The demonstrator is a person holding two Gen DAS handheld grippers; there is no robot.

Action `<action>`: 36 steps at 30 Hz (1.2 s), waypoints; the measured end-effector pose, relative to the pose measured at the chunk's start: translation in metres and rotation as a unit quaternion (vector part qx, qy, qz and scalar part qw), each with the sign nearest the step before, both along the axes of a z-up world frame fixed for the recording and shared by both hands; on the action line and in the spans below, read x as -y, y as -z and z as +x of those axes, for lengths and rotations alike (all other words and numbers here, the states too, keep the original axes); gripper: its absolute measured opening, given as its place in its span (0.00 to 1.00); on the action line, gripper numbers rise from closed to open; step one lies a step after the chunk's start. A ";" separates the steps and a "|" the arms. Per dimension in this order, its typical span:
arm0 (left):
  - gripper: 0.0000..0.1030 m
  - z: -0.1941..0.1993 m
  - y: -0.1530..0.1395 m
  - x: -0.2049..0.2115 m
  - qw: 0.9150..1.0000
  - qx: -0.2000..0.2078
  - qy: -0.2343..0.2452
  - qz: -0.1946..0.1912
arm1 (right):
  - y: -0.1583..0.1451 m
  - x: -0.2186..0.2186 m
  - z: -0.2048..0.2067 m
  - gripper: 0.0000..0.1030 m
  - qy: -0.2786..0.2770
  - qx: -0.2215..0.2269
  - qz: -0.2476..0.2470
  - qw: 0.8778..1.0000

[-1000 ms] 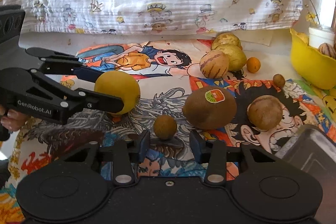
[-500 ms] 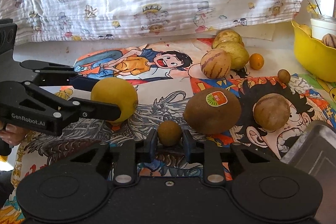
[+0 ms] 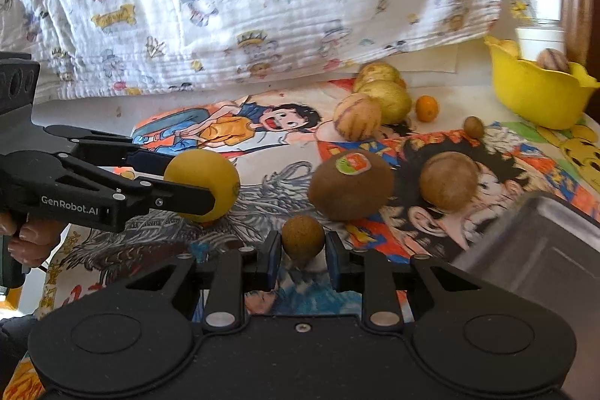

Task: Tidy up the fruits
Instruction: 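Carry both fruits over the grey tray while the right tool releases the small brown fruit onto it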

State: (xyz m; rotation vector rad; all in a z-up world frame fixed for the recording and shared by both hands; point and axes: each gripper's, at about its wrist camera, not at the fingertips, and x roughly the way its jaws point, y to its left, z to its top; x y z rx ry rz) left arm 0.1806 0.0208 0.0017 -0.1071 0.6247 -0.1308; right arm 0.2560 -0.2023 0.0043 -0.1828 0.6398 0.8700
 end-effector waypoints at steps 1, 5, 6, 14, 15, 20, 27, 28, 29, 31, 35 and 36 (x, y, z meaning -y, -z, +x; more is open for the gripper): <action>0.59 0.000 -0.001 0.003 1.000 -0.001 0.002 0.001 | -0.001 0.005 -0.001 0.26 0.005 0.001 0.003 1.000; 0.59 0.001 -0.009 0.017 1.000 -0.003 0.011 -0.011 | -0.009 0.034 -0.007 0.26 0.031 0.013 0.012 0.999; 0.59 0.002 -0.011 0.021 1.000 -0.002 0.014 -0.014 | -0.011 0.043 -0.007 0.26 0.042 0.016 0.014 0.999; 0.59 0.020 -0.032 0.064 1.000 0.021 0.020 -0.002 | -0.009 0.112 0.001 0.26 0.137 0.045 0.011 0.989; 0.59 0.025 -0.034 0.071 0.999 0.023 0.023 -0.001 | -0.009 0.118 0.003 0.26 0.147 0.052 0.008 0.988; 0.59 0.055 -0.045 0.103 0.999 0.036 0.041 -0.005 | -0.010 0.146 0.022 0.26 0.197 0.085 -0.001 0.977; 0.59 0.102 -0.044 0.143 0.995 0.040 0.088 -0.013 | 0.000 0.169 0.058 0.26 0.243 0.086 -0.017 0.966; 0.59 0.110 -0.042 0.147 0.995 0.036 0.092 -0.017 | 0.002 0.171 0.063 0.26 0.247 0.084 -0.018 0.965; 0.59 0.117 -0.040 0.152 0.995 0.031 0.095 -0.022 | 0.004 0.173 0.067 0.26 0.251 0.082 -0.020 0.964; 0.59 0.128 -0.034 0.158 0.994 0.021 0.100 -0.025 | 0.008 0.174 0.072 0.26 0.256 0.076 -0.020 0.964; 0.59 0.144 -0.021 0.169 0.994 0.006 0.107 -0.022 | 0.013 0.173 0.078 0.26 0.257 0.067 -0.024 0.964; 0.59 0.146 -0.017 0.171 0.994 0.003 0.108 -0.021 | 0.015 0.173 0.079 0.26 0.257 0.065 -0.026 0.964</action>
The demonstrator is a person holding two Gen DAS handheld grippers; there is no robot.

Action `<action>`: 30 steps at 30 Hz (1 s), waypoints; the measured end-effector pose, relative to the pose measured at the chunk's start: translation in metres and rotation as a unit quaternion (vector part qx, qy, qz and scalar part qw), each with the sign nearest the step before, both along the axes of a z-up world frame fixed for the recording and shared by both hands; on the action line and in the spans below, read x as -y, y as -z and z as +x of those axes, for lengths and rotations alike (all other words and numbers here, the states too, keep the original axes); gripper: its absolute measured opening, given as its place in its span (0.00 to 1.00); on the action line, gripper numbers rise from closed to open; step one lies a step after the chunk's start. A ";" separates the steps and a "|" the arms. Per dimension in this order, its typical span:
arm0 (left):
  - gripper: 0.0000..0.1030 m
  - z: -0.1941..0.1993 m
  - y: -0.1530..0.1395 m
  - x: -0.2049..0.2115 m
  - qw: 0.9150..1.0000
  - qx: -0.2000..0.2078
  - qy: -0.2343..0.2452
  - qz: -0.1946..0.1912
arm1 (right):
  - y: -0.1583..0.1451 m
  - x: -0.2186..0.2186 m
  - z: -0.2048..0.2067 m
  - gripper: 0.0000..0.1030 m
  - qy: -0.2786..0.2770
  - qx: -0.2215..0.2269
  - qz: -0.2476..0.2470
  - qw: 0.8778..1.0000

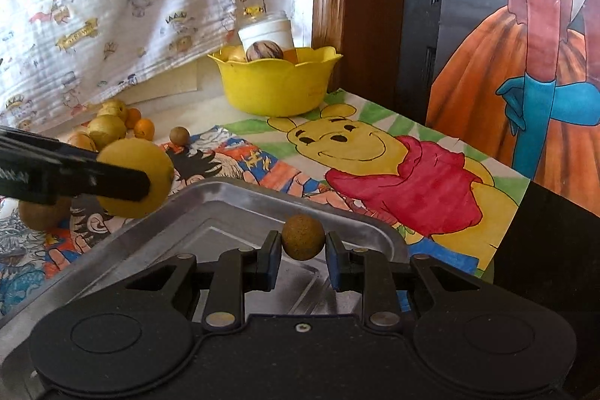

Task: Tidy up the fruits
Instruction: 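Carry both fruits over the grey tray while the right tool releases the small brown fruit onto it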

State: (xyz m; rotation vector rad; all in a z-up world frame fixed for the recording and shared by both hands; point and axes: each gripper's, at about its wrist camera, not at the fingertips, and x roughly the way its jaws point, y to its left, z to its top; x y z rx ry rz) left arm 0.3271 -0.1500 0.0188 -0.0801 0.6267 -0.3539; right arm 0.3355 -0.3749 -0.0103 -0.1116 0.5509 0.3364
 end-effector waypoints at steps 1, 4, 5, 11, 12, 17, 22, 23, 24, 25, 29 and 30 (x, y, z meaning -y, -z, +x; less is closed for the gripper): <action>0.59 0.002 0.003 0.002 1.000 -0.003 0.001 0.001 | 0.001 0.000 0.002 0.26 0.001 -0.002 -0.001 1.000; 0.59 0.006 0.011 0.005 1.000 -0.008 0.004 0.005 | 0.003 -0.001 0.005 0.26 0.006 -0.009 -0.004 1.000; 0.59 0.007 0.013 0.007 1.000 -0.010 0.005 0.008 | 0.004 0.000 0.006 0.26 0.008 -0.011 -0.004 1.000; 0.59 0.011 0.021 0.014 1.000 -0.012 0.009 0.013 | 0.006 0.002 0.008 0.26 0.013 -0.019 -0.003 1.000; 0.59 0.011 0.021 0.015 1.000 -0.012 0.009 0.014 | 0.006 0.001 0.008 0.26 0.013 -0.020 -0.004 1.000; 0.59 0.012 0.025 0.017 1.000 -0.019 0.009 0.019 | 0.007 0.001 0.007 0.27 0.011 -0.020 -0.002 1.000; 0.60 0.011 0.028 0.017 1.000 -0.023 0.007 0.021 | 0.008 0.002 0.005 0.27 0.014 -0.020 0.001 1.000; 0.60 0.012 0.028 0.018 1.000 -0.023 0.006 0.021 | 0.008 0.002 0.004 0.29 0.014 -0.021 0.003 1.000; 0.60 0.012 0.028 0.018 0.999 -0.023 0.005 0.021 | 0.009 0.003 0.003 0.29 0.015 -0.021 0.005 1.000; 0.60 0.011 0.028 0.018 0.999 -0.023 0.005 0.022 | 0.008 0.004 0.002 0.29 0.016 -0.021 0.008 1.000; 0.61 0.009 0.026 0.018 0.999 -0.025 0.006 0.023 | 0.006 0.005 -0.004 0.32 0.018 -0.018 0.012 1.000; 0.62 0.007 0.026 0.017 1.000 -0.020 0.004 0.022 | 0.005 0.006 -0.006 0.33 0.018 -0.017 0.013 1.000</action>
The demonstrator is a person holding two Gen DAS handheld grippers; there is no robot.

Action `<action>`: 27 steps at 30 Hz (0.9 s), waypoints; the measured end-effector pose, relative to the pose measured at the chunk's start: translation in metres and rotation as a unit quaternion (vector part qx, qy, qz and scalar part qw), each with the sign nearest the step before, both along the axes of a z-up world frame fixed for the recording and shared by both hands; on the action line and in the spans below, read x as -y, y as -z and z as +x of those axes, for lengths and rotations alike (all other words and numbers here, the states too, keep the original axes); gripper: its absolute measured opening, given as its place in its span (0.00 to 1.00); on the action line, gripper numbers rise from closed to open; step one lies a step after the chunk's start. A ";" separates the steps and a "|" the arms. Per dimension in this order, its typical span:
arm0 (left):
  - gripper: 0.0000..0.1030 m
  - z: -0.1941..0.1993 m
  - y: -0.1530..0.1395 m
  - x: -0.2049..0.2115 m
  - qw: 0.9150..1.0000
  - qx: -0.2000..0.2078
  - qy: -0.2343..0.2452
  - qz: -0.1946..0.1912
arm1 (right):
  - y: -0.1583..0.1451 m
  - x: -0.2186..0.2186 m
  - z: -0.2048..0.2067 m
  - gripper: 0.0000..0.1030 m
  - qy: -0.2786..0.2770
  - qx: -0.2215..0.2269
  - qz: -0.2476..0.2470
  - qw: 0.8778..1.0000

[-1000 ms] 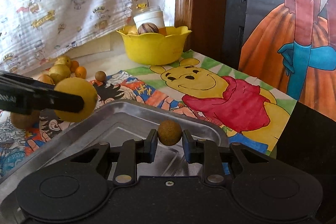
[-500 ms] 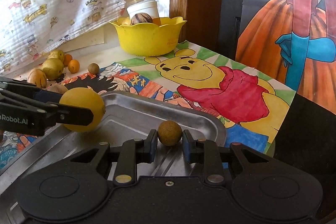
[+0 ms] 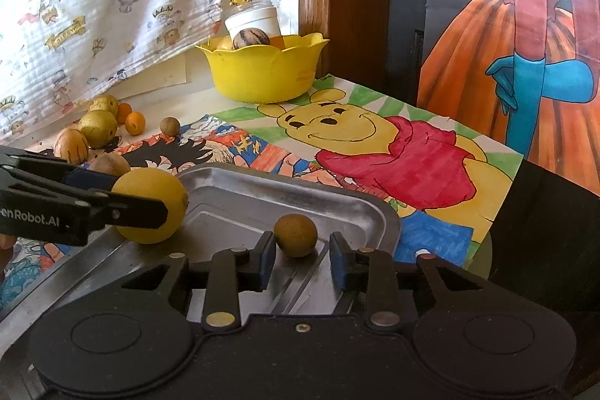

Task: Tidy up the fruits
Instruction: 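Carry both fruits over the grey tray while the right tool releases the small brown fruit onto it, then lower the lemon onto the grey tray and open the left tool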

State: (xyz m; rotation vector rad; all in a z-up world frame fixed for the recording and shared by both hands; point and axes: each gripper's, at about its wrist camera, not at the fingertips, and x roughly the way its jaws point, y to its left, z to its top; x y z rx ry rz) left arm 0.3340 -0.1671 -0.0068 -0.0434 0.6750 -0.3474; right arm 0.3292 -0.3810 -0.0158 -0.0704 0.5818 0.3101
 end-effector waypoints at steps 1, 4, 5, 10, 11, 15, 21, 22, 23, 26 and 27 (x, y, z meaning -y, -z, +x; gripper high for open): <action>0.64 -0.002 -0.002 -0.001 1.000 0.005 0.000 0.000 | -0.001 0.000 -0.002 0.34 0.000 0.002 0.002 1.000; 0.70 -0.010 -0.008 -0.003 1.000 0.015 -0.003 -0.006 | -0.006 0.001 -0.010 0.39 0.002 0.008 0.005 1.000; 0.73 -0.013 -0.010 -0.004 1.000 0.018 -0.005 -0.008 | -0.009 0.000 -0.014 0.41 0.003 0.011 0.006 1.000; 0.82 -0.031 -0.020 -0.011 0.999 0.032 -0.016 -0.010 | -0.021 -0.002 -0.035 0.56 0.009 0.028 0.010 1.000; 0.86 -0.036 -0.023 -0.013 0.999 0.036 -0.021 -0.011 | -0.024 -0.003 -0.040 0.60 0.010 0.031 0.012 0.999; 0.99 -0.055 -0.030 -0.025 0.998 0.048 -0.039 -0.019 | -0.032 -0.008 -0.064 0.73 0.012 0.040 0.014 0.999; 1.00 -0.083 -0.036 -0.043 0.997 0.047 -0.055 -0.023 | -0.043 -0.019 -0.103 0.95 0.012 0.050 0.020 0.998; 1.00 -0.088 -0.037 -0.046 0.997 0.047 -0.058 -0.024 | -0.045 -0.021 -0.109 0.99 0.010 0.051 0.021 0.998; 1.00 -0.093 -0.037 -0.048 0.997 0.046 -0.059 -0.024 | -0.047 -0.024 -0.117 0.99 0.009 0.050 0.019 0.999; 1.00 -0.110 -0.038 -0.058 0.997 0.042 -0.063 -0.031 | -0.051 -0.032 -0.135 0.99 0.007 0.044 0.013 0.999; 1.00 -0.116 -0.039 -0.061 0.996 0.041 -0.065 -0.034 | -0.052 -0.036 -0.142 0.99 0.006 0.041 0.011 0.999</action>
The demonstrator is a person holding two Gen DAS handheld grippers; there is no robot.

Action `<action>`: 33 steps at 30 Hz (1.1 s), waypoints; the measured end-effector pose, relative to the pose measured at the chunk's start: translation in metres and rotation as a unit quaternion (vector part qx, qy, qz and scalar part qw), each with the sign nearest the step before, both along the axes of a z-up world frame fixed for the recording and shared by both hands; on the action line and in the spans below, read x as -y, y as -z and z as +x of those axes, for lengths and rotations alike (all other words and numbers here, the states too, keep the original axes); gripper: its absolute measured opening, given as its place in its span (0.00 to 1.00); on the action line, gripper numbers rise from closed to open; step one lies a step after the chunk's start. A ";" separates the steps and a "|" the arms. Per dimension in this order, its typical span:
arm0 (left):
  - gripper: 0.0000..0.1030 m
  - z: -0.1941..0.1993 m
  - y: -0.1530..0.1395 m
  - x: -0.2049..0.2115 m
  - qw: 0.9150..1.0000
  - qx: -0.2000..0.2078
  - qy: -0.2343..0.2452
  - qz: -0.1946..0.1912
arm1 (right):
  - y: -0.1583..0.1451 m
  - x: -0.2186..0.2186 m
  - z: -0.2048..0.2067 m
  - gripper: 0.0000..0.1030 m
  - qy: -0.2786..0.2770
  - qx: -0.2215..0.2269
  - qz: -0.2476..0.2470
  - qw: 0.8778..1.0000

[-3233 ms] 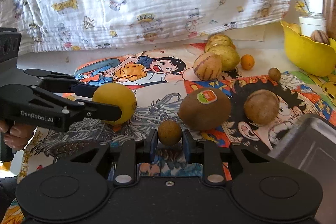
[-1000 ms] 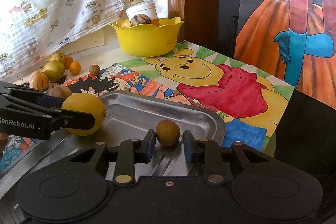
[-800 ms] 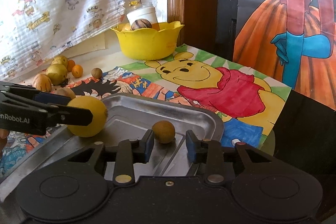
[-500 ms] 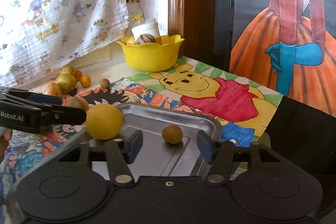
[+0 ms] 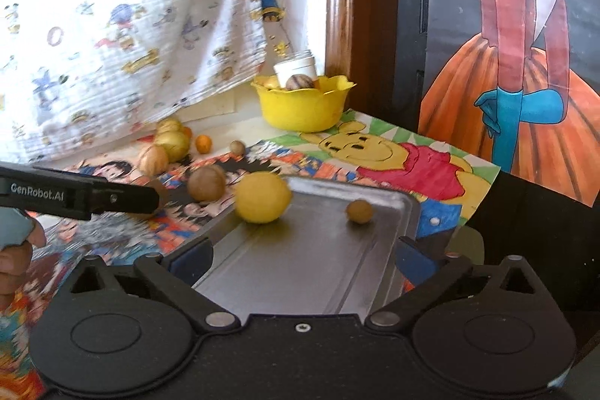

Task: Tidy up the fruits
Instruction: 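Lower the lemon onto the grey tray and open the left tool, then withdraw both tools from the tray toward the remaining fruits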

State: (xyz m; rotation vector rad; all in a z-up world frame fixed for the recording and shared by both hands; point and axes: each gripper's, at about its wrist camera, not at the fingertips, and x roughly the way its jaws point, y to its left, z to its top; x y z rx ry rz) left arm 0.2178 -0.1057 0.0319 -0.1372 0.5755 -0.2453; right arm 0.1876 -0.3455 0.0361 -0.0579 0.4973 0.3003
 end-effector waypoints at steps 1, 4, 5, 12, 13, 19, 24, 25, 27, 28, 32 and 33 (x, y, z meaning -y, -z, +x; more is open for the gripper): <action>1.00 -0.006 0.000 -0.003 1.000 0.000 -0.001 -0.001 | -0.001 -0.003 -0.007 0.99 -0.001 -0.004 -0.002 1.000; 1.00 -0.025 -0.001 -0.012 1.000 0.001 -0.002 0.001 | -0.001 -0.011 -0.026 0.99 -0.004 -0.014 -0.002 1.000; 1.00 -0.031 -0.001 -0.015 1.000 0.001 -0.003 0.002 | -0.001 -0.013 -0.032 0.99 -0.005 -0.019 -0.001 1.000; 1.00 -0.068 -0.001 -0.030 1.000 -0.003 -0.009 0.011 | 0.002 -0.029 -0.069 0.99 -0.006 -0.038 -0.003 0.999; 1.00 -0.072 -0.001 -0.032 1.000 -0.004 -0.010 0.014 | 0.002 -0.030 -0.073 0.99 -0.007 -0.041 -0.003 0.999; 1.00 -0.096 0.000 -0.046 0.999 -0.008 -0.016 0.028 | 0.003 -0.044 -0.092 0.99 -0.020 -0.057 -0.003 0.998; 1.00 -0.111 0.005 -0.062 0.999 -0.022 -0.025 0.042 | 0.006 -0.057 -0.102 0.99 -0.034 -0.074 -0.004 0.997; 1.00 -0.114 0.007 -0.065 0.998 -0.025 -0.027 0.044 | 0.007 -0.061 -0.105 0.99 -0.037 -0.076 -0.005 0.996; 1.00 -0.118 0.009 -0.072 0.998 -0.030 -0.032 0.049 | 0.009 -0.066 -0.107 0.99 -0.042 -0.080 -0.007 0.996; 1.00 -0.120 0.011 -0.075 0.998 -0.033 -0.034 0.051 | 0.010 -0.070 -0.109 0.99 -0.046 -0.083 -0.008 0.995; 1.00 -0.125 0.016 -0.087 0.996 -0.048 -0.044 0.053 | 0.013 -0.082 -0.111 0.99 -0.059 -0.089 -0.012 0.994; 1.00 -0.126 0.017 -0.089 0.996 -0.051 -0.046 0.053 | 0.013 -0.085 -0.112 0.99 -0.063 -0.090 -0.011 0.994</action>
